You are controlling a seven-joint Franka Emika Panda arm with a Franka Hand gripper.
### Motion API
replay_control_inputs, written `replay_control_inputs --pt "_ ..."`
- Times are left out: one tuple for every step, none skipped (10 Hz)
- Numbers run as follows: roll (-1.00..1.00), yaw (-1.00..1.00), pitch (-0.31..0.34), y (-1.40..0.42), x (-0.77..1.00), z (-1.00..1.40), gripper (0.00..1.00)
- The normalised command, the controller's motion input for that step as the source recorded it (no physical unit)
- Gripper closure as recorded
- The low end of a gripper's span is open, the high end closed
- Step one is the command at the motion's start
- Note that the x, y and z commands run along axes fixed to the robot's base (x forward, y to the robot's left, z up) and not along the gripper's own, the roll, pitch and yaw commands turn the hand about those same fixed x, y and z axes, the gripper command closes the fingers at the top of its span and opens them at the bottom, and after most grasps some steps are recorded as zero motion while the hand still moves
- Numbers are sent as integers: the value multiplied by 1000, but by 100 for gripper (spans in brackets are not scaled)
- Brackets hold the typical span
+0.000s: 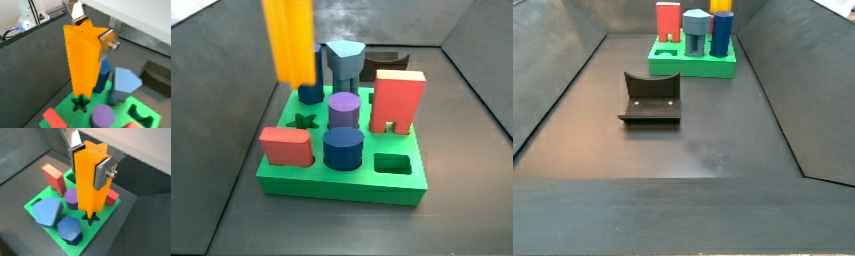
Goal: Pick up the star object. Move up. Move to above the board. Insert the star object.
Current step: Insert the star object.
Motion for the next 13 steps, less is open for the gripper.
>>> replay_control_inputs --pt "0 -320 -87 -246 -43 -600 100" --pt "0 -180 -91 -209 0 -694 100" --pt "63 -37 -91 -77 0 -743 100" --pt "74 -51 -66 -37 0 -737 100" --pt "49 -149 -33 -23 0 -594 100" --pt "86 -114 0 0 23 -437 100" --pt "133 -77 0 0 0 -274 100" --pt "106 -37 0 3 0 -91 100" --pt "36 0 0 3 0 -20 100" --pt "7 0 0 0 0 -20 100" --pt "0 86 0 0 123 -83 100" --pt "0 326 -29 43 43 -323 100" --pt "0 303 -70 0 0 -369 100"
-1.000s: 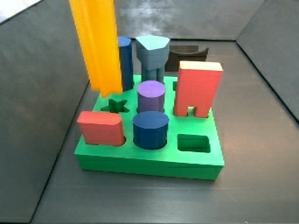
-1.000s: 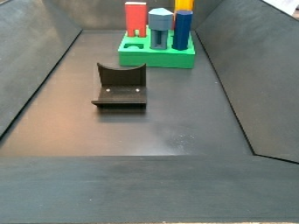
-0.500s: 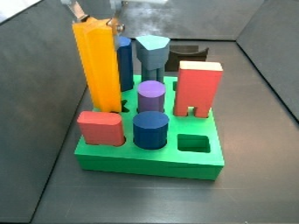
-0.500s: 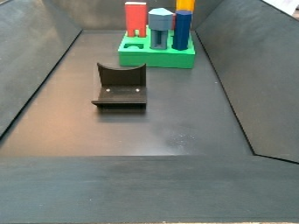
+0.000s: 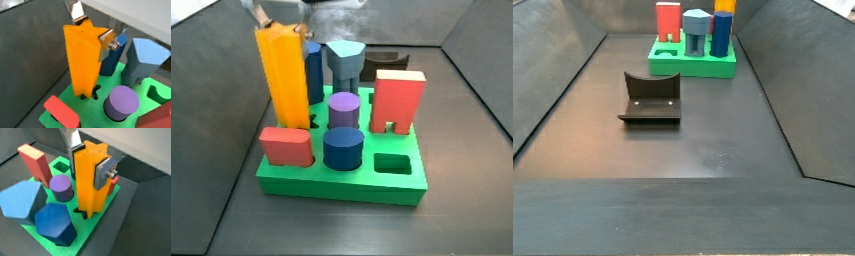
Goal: Pick up the star object. Move up. Move to above the board. Insert the star object.
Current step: Insert the star object.
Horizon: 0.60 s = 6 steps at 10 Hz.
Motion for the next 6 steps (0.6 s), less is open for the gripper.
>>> replay_control_inputs --pt "-13 120 -90 0 0 -263 100" --pt "-3 80 -106 17 0 -303 100" --pt "0 106 -59 49 60 -331 100" --pt "0 103 -47 46 54 -294 100" --pt "0 89 0 154 257 -189 100" --pt "0 29 0 26 131 -111 100"
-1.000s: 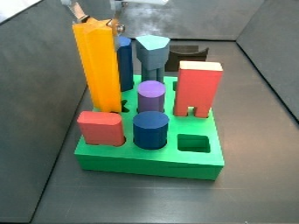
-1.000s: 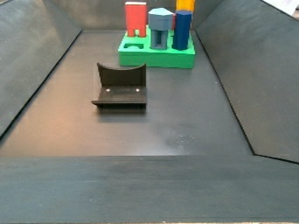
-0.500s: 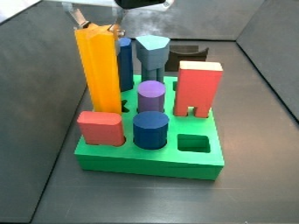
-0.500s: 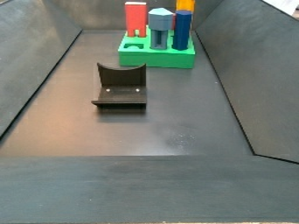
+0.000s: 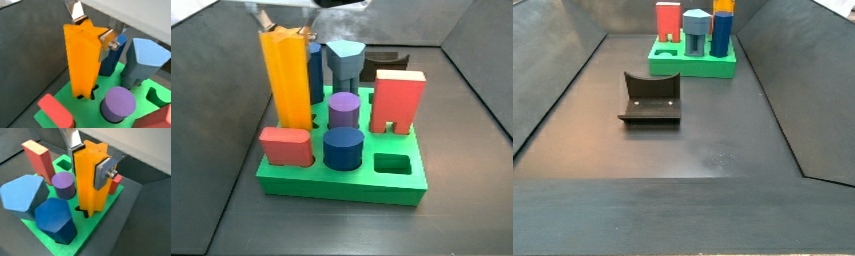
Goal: Pick up the star object. Move up. Move to above the board. Insert the star object.
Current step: Insert the star object.
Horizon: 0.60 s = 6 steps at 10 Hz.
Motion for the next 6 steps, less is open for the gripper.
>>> replay_control_inputs --pt "27 97 0 77 389 -197 100" --pt "57 71 0 40 457 -203 100" --pt "66 63 0 20 577 -200 100" --pt "89 80 1 40 586 -174 100" --pt "69 89 0 160 477 -169 100" --pt "90 117 0 314 506 -166 100"
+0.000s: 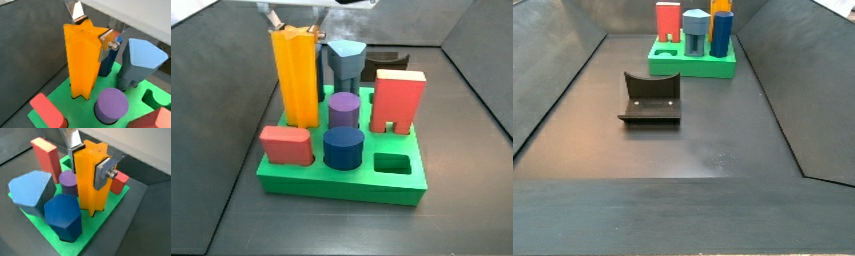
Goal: Pick up the star object. Move up. Move to above the board. Insert the star object.
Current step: Insert the star object.
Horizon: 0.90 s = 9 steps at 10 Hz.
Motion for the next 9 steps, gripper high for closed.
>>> replay_control_inputs --pt "99 29 0 406 411 -114 100" --pt "94 0 -9 217 317 -300 100" --pt "166 0 -211 0 0 -577 100" --pt "167 0 -251 0 0 -614 100" --pt "161 0 -251 0 0 -634 100" --pt "169 0 -243 0 0 -643 100" --pt "176 0 -239 0 -14 -649 100" --pt "169 0 -269 0 -117 -620 100" --pt "-26 0 0 11 0 0 100"
